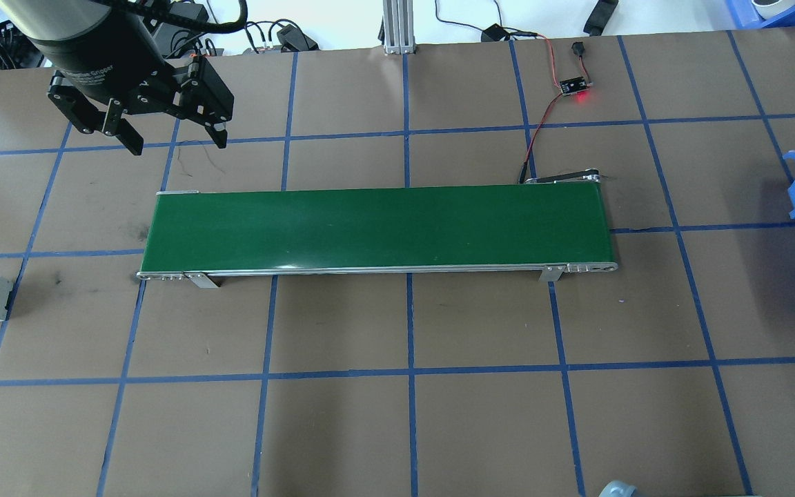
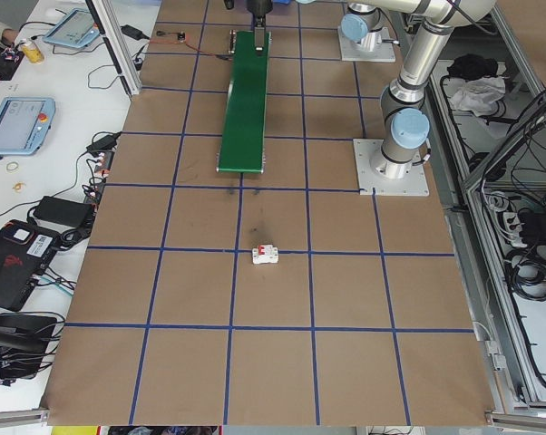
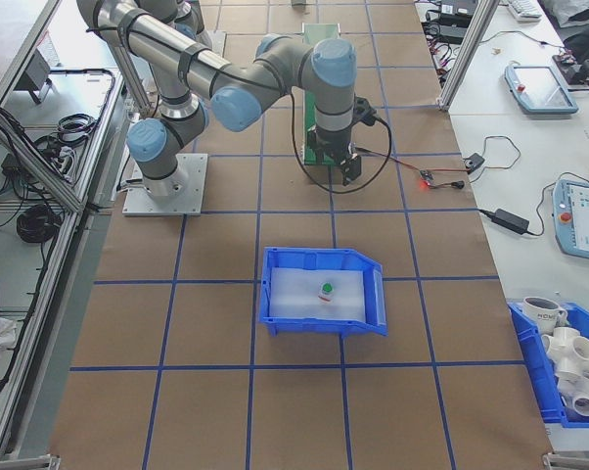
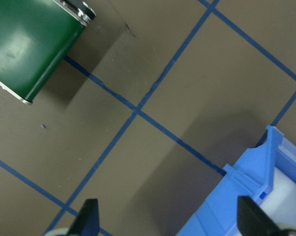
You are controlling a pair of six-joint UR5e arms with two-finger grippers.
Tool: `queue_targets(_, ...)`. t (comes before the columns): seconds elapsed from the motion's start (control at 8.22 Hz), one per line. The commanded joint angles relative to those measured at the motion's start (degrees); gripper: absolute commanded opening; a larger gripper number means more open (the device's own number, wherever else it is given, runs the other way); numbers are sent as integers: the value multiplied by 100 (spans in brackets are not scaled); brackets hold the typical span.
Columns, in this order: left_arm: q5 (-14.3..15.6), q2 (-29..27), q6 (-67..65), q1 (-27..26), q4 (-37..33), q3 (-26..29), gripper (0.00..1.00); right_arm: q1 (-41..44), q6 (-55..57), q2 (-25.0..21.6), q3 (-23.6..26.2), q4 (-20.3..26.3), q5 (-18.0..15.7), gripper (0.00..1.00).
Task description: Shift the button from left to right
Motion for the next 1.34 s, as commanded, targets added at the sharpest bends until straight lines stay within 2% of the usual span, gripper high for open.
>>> queue_targets(0.0, 0, 0, 0, 0, 0, 3, 100, 1280, 2319, -348, -6, 365, -438, 100)
queue_targets(0.24, 0, 0, 0, 0, 0, -6, 100, 2150, 3692, -471, -15, 453, -459, 100)
queue_targets(0.37, -9, 0, 0, 0, 0, 2, 100, 2624, 4368, -515, -23, 767, -476, 100)
queue_targets(0.49, -9, 0, 0, 0, 0, 3, 100, 3038, 5002, -516, -32, 805, -720, 100)
queue_targets(0.61, -9, 0, 0, 0, 0, 3, 100, 3269, 5234, -489, -41, 814, -940, 100)
queue_targets(1.22, -9, 0, 0, 0, 0, 2, 100, 3324, 5281, -507, -76, 761, -863, 100)
